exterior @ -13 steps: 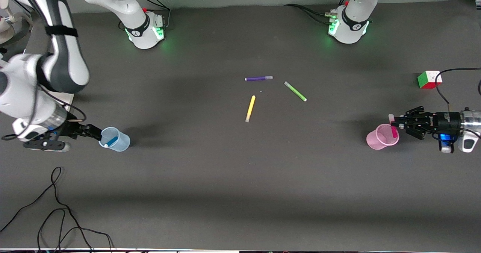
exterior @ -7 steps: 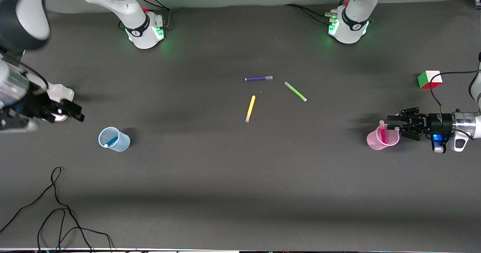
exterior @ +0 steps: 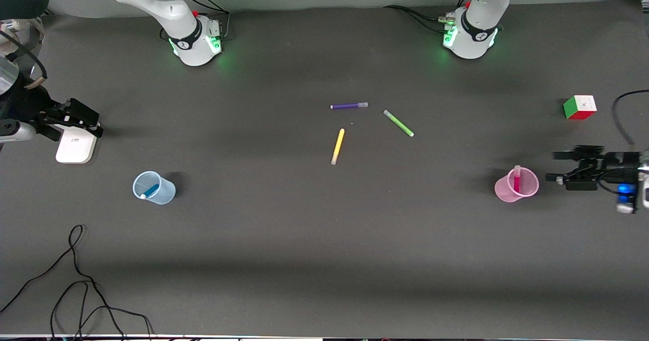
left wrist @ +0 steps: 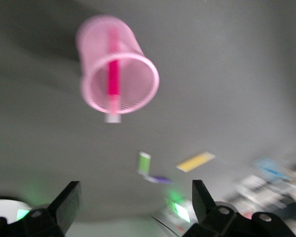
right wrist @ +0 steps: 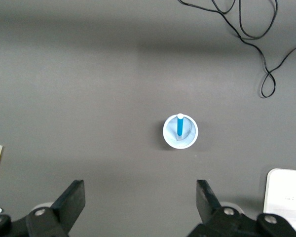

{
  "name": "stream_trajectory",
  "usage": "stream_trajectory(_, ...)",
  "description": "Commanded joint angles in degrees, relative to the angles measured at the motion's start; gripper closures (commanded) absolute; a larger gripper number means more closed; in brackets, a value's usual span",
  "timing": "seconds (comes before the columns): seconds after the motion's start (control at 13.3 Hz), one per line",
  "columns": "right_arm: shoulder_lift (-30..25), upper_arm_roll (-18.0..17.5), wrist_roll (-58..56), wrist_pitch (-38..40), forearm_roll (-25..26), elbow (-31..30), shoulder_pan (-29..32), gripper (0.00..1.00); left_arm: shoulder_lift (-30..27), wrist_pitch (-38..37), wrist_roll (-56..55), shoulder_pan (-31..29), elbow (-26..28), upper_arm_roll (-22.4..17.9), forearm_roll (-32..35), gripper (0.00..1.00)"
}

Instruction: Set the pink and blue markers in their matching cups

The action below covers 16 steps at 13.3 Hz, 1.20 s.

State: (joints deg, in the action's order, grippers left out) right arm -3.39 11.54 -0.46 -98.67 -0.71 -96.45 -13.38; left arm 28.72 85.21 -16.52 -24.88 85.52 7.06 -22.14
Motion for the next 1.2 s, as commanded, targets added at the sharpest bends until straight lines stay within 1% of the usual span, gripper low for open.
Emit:
stream_trajectory(0.0, -0.57, -1.61, 0.81, 3.63, 0.98, 1.70, 1.25, 0.00, -9.62, 6.00, 0.00, 11.30, 2.97, -1.00, 19.88, 0.01)
stream_trajectory(0.08, -0.65, -1.70, 2.82, 5.92, 0.89, 2.40, 1.25, 0.00, -11.82, 6.02, -0.01, 12.56, 3.34, -1.00, 21.85, 0.01)
stream_trajectory(0.23, -1.61, -2.13, 4.77, 8.92, 0.62, 2.67, 1.25, 0.00, -15.96, 5.93, 0.08, 13.88, 3.43, -0.83, 22.92, 0.01)
stream_trajectory(0.3, -2.14, -3.10, 4.68, 8.93, 0.79, 2.58, 1.25, 0.00, -17.89, 5.93, 0.08, 15.46, 3.43, -0.91, 23.36, 0.01)
stream_trajectory(0.38, -2.15, -3.19, 4.60, 8.84, 0.88, 2.41, 1.25, 0.00, -19.82, 5.93, 0.26, 15.82, 3.78, -0.83, 23.45, 0.01)
stream_trajectory(0.6, -1.27, -3.80, 4.59, 8.23, 0.97, 2.49, 1.25, 0.00, -22.56, 5.84, 0.26, 17.14, 5.00, -0.65, 23.37, 0.01)
stream_trajectory(0.75, -0.57, -4.07, 4.68, 8.23, 0.89, 2.58, 1.86, 0.00, -24.93, 6.98, 0.08, 18.19, 7.98, -0.65, 23.37, 0.01)
stream_trajectory(0.83, -0.22, -4.16, 4.77, 8.23, 0.62, 2.49, 2.65, 0.00, -26.68, 8.64, 0.08, 18.28, 10.09, -0.65, 23.37, 0.01)
stream_trajectory(1.05, -0.13, -4.25, 4.77, 8.75, 0.62, 2.23, 3.01, 0.00, -32.65, 16.19, 0.96, 18.28, 19.13, -0.56, 23.54, 0.01)
stream_trajectory(1.13, -0.04, -4.25, 4.77, 8.84, 0.62, 2.23, 3.44, 0.00, -33.55, 16.65, 1.14, 18.28, 20.03, -0.47, 23.72, 0.01)
